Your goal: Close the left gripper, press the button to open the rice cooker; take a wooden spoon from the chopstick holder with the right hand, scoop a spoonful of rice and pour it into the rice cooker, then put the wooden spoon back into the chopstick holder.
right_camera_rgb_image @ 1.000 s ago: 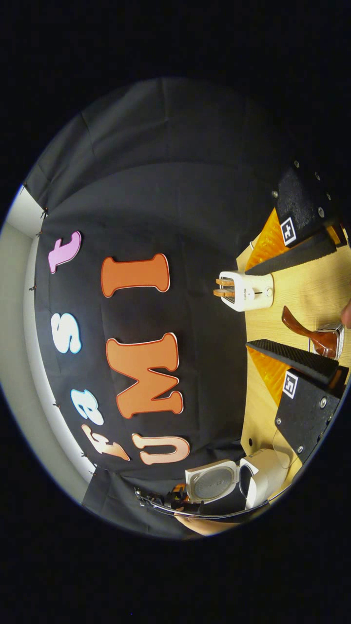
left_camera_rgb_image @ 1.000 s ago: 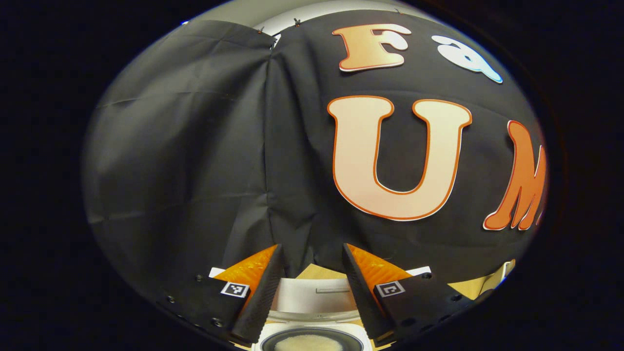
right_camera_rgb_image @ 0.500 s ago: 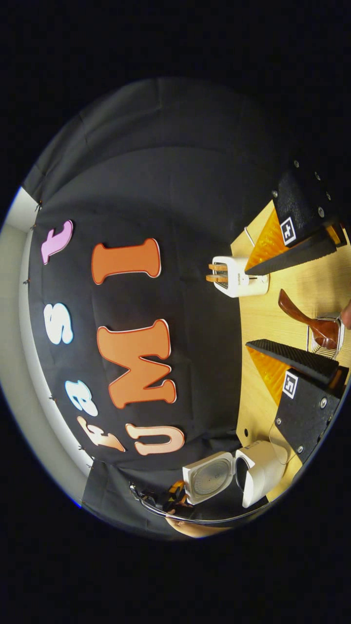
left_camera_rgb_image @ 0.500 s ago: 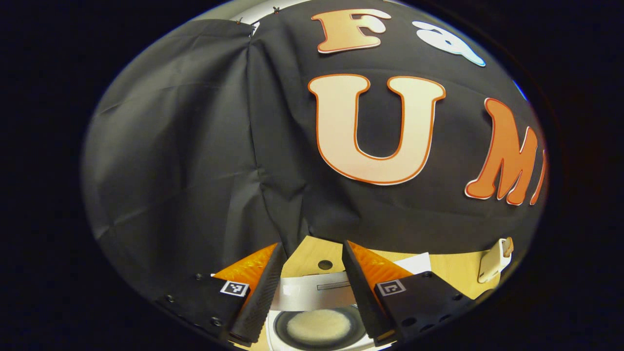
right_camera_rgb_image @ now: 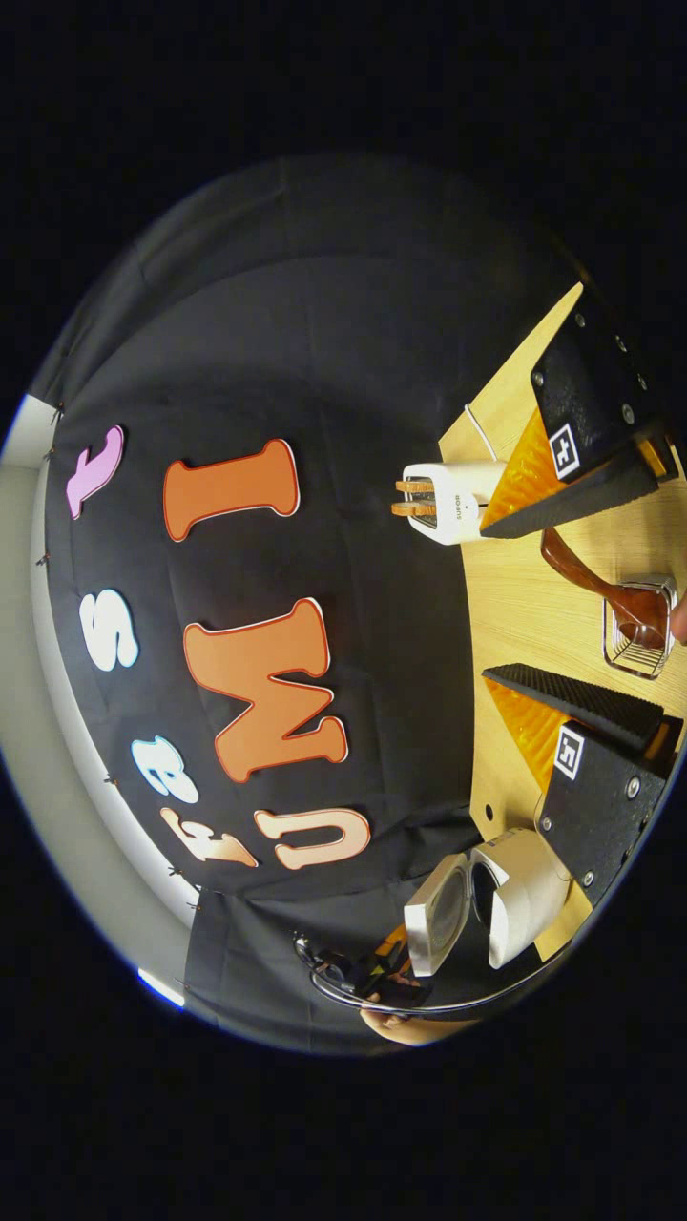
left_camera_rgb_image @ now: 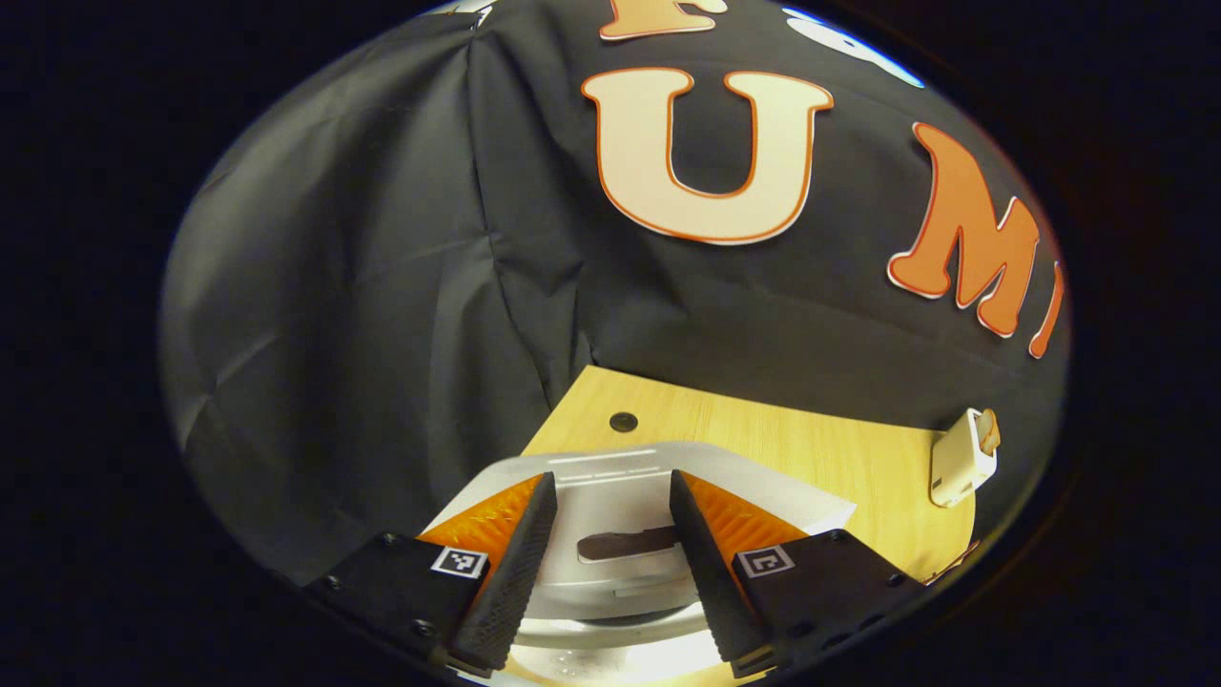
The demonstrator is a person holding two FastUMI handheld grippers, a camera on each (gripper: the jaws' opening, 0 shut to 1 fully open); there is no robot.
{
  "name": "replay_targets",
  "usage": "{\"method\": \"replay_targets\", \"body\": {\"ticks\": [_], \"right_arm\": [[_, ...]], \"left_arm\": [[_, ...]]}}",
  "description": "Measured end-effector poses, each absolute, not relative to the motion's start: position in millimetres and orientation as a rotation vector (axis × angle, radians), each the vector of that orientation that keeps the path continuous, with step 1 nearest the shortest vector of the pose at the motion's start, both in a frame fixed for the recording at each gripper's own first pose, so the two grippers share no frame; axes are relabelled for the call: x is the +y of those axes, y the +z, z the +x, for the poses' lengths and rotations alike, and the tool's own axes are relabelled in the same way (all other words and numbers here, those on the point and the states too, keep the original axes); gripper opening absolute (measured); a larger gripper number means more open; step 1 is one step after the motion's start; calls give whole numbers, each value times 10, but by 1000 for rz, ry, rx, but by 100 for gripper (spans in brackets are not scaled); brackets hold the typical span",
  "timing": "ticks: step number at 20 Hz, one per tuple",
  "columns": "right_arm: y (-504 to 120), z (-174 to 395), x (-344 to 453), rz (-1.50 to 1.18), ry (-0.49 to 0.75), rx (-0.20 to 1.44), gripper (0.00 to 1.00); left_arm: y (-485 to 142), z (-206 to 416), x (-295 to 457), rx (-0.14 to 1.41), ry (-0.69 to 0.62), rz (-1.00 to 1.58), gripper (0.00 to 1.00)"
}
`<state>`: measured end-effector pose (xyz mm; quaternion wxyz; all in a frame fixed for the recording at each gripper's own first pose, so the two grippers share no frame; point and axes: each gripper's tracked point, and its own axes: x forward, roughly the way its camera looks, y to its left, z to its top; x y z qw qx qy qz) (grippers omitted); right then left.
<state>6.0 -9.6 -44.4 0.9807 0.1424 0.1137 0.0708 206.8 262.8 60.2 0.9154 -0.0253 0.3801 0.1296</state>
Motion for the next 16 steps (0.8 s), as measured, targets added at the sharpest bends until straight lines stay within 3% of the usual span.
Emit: {"method": "replay_targets", "body": {"ticks": [8,11,12,16], "right_arm": [[-526,-19,62,300,196,253,80],[-576,-53,142,289,216,262,80],[-585,-53,178,289,224,269,80],[-531,-110,294,289,261,260,80]], "left_arm": [[173,1798,2514,857,274,-71,80],[-131,1542,2538,963,282,-43,80],[-50,1653,2599,877,279,-8,82],[-55,1586,2572,900,297,-54,82]]}}
